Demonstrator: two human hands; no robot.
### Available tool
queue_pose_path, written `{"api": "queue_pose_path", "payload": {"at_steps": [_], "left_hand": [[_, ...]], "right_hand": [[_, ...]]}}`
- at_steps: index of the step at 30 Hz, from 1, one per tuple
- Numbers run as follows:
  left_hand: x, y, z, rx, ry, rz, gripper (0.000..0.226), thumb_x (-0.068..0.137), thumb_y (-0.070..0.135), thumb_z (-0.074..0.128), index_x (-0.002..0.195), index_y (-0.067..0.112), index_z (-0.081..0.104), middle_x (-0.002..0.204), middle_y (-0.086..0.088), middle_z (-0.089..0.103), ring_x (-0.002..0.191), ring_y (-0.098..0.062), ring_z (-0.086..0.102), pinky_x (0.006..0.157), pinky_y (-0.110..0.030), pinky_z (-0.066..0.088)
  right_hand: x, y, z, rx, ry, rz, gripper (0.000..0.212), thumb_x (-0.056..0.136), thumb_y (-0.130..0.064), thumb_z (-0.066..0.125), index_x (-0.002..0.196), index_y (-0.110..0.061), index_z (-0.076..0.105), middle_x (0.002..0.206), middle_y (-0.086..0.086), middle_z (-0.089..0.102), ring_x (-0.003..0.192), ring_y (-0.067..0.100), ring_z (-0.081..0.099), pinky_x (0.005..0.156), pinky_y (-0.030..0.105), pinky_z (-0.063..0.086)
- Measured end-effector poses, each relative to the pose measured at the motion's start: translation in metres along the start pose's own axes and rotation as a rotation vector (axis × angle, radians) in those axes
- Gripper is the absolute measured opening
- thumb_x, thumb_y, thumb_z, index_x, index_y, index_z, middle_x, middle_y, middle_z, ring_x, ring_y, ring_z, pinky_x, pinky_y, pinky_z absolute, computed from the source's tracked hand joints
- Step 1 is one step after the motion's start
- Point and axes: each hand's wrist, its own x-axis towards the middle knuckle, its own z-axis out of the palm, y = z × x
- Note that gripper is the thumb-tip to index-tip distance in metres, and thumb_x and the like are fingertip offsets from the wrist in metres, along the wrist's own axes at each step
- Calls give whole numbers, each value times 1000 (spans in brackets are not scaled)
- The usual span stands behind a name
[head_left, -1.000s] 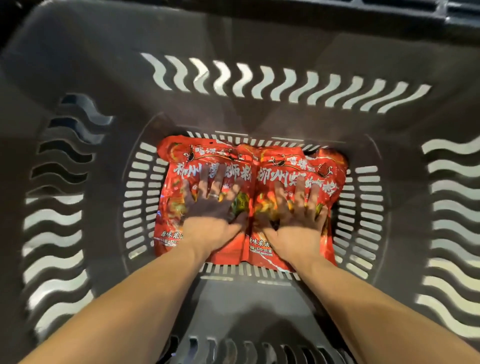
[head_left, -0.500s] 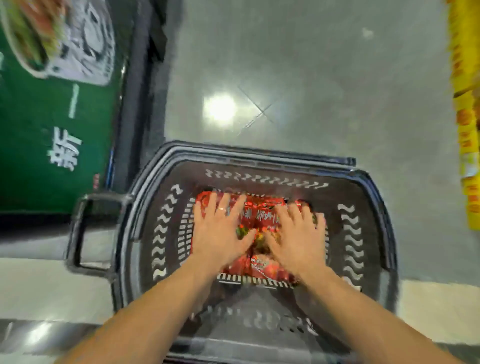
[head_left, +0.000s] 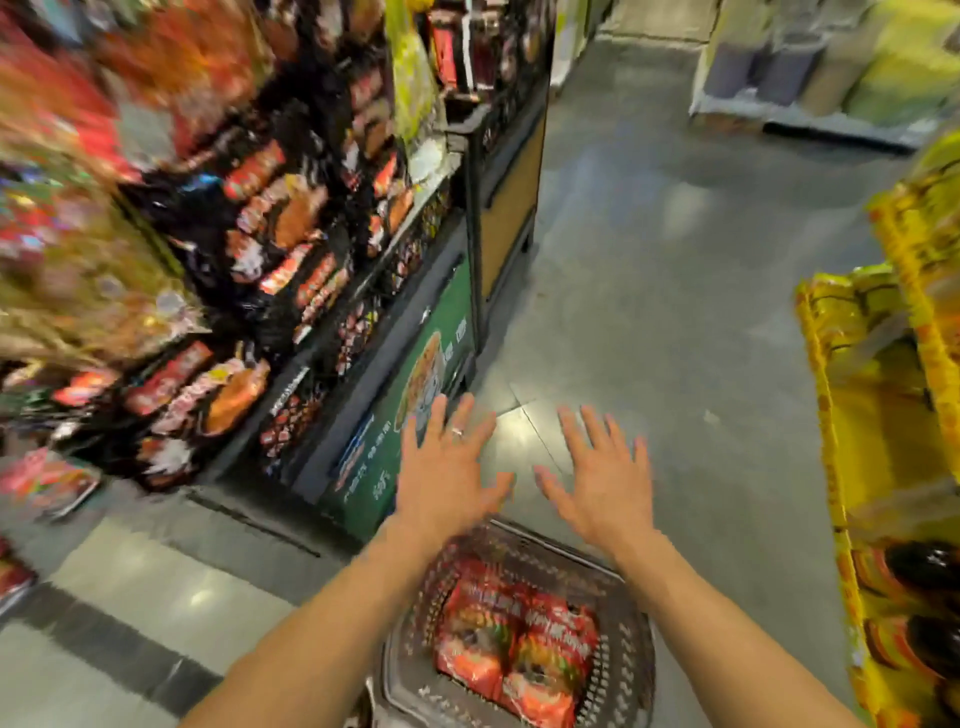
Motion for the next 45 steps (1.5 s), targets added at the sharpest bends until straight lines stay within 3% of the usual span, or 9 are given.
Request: {"api": "queue_pose_path", "payload": {"at_steps": [5, 10, 15, 18, 22, 26, 31, 37, 45], "left_hand": [[-45, -31, -138, 28, 162, -159, 83, 86, 73, 33, 158, 35, 18, 169, 1, 8, 155, -29, -1, 121, -56, 0], [-109, -76, -216, 57, 318, -302, 89, 77, 75, 22, 154, 32, 37, 164, -4, 26, 152, -34, 19, 117, -62, 14], [-193, -135, -256, 86, 379, -447, 91, 78, 79, 16, 158, 36, 22, 168, 1, 14, 155, -29, 6, 120, -58, 6], [-251, -182, -269, 84, 410, -529, 95, 72, 78, 8, 157, 37, 20, 167, 3, 15, 155, -27, 4, 121, -59, 6], [-338, -249, -272, 85, 402, -646, 83, 85, 77, 27, 158, 38, 19, 168, 3, 13, 155, -26, 4, 121, -57, 4], [-425, -309, -268, 81, 398, -772, 81, 87, 74, 29, 158, 38, 18, 168, 3, 11, 155, -25, 2, 121, -56, 1], [-523, -360, -269, 72, 396, -951, 74, 94, 69, 36, 158, 39, 15, 168, 6, 8, 155, -25, 1, 123, -55, 4], [-608, -403, -258, 43, 377, -1125, 75, 93, 73, 30, 158, 40, 10, 169, 4, 3, 155, -25, -1, 122, -54, 2], [-684, -471, -227, 30, 312, -1321, 95, 72, 77, -2, 159, 38, 9, 168, 2, 11, 155, -26, 5, 122, -55, 3]], "right_hand": [[-10, -81, -119, 64, 139, -159, 87, 81, -72, 24, 157, -31, 19, 164, 3, 21, 149, 31, 22, 116, 58, 18], [-32, -169, -199, 34, 216, -390, 94, 76, -76, 10, 157, -31, 19, 165, 0, 18, 151, 30, 15, 117, 57, 15], [-73, -265, -226, 1, 290, -567, 82, 84, -69, 37, 154, -27, 32, 160, 5, 31, 147, 34, 28, 113, 60, 25], [-103, -324, -221, -31, 279, -651, 81, 88, -71, 37, 156, -29, 25, 163, 4, 24, 149, 33, 22, 115, 58, 21], [-142, -411, -203, -48, 250, -771, 83, 86, -72, 28, 157, -32, 17, 166, 4, 16, 152, 32, 12, 117, 58, 17], [-185, -501, -184, -37, 162, -894, 81, 93, -68, 38, 158, -35, 2, 167, 2, 2, 153, 30, -1, 120, 55, 7], [-240, -592, -161, 20, 137, -1015, 80, 94, -65, 41, 158, -33, 5, 167, 0, 3, 153, 28, 1, 120, 52, 7], [-285, -675, -134, 36, 73, -1160, 79, 94, -61, 47, 158, -33, 9, 167, -1, 8, 153, 28, 5, 120, 53, 9], [-312, -796, -73, 6, -12, -1306, 79, 91, -62, 51, 157, -33, 17, 166, -1, 15, 152, 29, 10, 119, 56, 16]]}}
